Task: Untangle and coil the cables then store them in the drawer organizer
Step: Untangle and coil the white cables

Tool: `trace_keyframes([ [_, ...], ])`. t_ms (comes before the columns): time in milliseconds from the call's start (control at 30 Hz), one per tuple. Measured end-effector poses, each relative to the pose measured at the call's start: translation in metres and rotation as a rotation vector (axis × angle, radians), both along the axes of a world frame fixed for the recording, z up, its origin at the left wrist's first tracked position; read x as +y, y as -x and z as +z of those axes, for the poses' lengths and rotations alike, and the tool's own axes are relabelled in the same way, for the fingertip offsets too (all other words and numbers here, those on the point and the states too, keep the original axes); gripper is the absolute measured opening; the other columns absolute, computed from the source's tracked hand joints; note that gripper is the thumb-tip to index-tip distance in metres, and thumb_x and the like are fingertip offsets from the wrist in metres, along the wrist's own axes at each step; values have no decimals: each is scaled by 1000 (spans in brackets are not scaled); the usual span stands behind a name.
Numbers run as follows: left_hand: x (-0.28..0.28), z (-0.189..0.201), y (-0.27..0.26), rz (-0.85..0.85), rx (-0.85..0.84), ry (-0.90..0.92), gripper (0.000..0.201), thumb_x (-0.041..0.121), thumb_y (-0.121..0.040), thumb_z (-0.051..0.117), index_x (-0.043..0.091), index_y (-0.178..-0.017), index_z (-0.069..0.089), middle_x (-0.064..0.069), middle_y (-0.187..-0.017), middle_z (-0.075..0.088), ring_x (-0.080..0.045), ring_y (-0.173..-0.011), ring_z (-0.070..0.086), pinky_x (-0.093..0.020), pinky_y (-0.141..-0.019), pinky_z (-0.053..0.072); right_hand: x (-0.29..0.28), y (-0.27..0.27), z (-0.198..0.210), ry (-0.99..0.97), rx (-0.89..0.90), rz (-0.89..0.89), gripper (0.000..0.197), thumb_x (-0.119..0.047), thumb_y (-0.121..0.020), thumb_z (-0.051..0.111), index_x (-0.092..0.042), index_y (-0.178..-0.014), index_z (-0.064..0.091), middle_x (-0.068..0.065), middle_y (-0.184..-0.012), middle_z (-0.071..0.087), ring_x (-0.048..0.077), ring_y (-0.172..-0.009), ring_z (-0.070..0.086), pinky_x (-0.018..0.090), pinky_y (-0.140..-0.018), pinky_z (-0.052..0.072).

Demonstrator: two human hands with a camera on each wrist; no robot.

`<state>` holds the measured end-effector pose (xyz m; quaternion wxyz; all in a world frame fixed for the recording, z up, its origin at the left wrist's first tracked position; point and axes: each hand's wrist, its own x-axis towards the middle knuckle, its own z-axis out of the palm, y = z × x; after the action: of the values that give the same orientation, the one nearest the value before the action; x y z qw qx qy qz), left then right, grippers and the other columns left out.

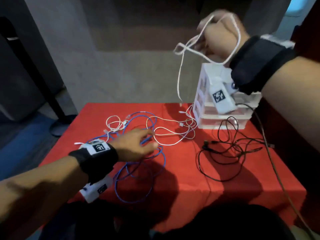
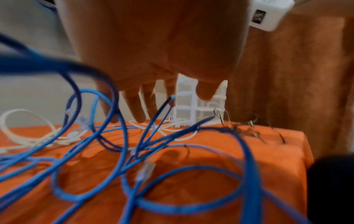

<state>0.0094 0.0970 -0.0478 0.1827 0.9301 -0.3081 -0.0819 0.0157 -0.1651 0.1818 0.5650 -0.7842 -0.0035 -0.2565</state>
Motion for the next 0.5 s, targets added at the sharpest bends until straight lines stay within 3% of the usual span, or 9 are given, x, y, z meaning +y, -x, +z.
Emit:
trace_keyframes([
  [100, 24, -20, -2, -102, -183, -316, 87, 87, -72, 35, 42, -147, 39, 8, -139, 54, -21, -128, 54, -43, -103, 46, -8, -30, -9, 237, -164, -130, 22, -12, -82, 39, -28, -81, 53, 2, -73, 61, 21, -61, 64, 30, -48, 48],
  [200, 38, -19, -5, -88, -202, -388, 85, 87, -73, 31, 47, -148, 32, 9, -137, 54, -21, -128, 55, -45, -102, 46, -15, -50, -61, 671, 9, -114, 24, -10, -83, 44, -22, -93, 61, 6, -87, 65, 34, -86, 64, 38, -68, 48],
  [267, 44, -12, -6, -115, -141, -289, 75, 82, -80, 39, 45, -146, 34, 10, -139, 54, -18, -130, 54, -44, -103, 46, -18, -53, -117, 982, 314, -28, 24, -7, -87, 50, -15, -106, 63, 14, -104, 68, 36, -97, 63, 33, -74, 43],
  [333, 47, 2, 0, -174, -170, -54, 57, 66, -91, 49, 34, -138, 52, 10, -133, 62, -13, -122, 59, -36, -101, 48, -16, -50, -170, 1169, 561, 76, 22, -8, -89, 56, -15, -108, 65, 14, -112, 69, 33, -100, 64, 32, -76, 46],
  [400, 46, 28, 5, -144, -333, 219, 36, 50, -99, 51, 22, -112, 69, 7, -102, 73, -12, -95, 67, -33, -84, 52, -18, -45, -201, 1267, 687, 134, 17, -17, -92, 59, -16, -108, 65, 12, -112, 70, 31, -102, 65, 33, -80, 52],
  [433, 46, 42, 3, -65, -383, 327, 35, 46, -101, 49, 18, -97, 71, 5, -84, 70, -13, -79, 65, -34, -74, 51, -19, -43, -209, 1298, 734, 152, 19, -20, -92, 60, -17, -111, 65, 10, -113, 70, 30, -103, 64, 32, -83, 53],
  [500, 50, 60, -17, 163, -376, 459, 37, 44, -100, 49, 16, -87, 69, 2, -69, 64, -14, -66, 60, -35, -66, 50, -21, -36, -210, 1325, 808, 199, 31, -21, -90, 61, -18, -121, 61, 9, -117, 69, 28, -105, 64, 33, -86, 54],
])
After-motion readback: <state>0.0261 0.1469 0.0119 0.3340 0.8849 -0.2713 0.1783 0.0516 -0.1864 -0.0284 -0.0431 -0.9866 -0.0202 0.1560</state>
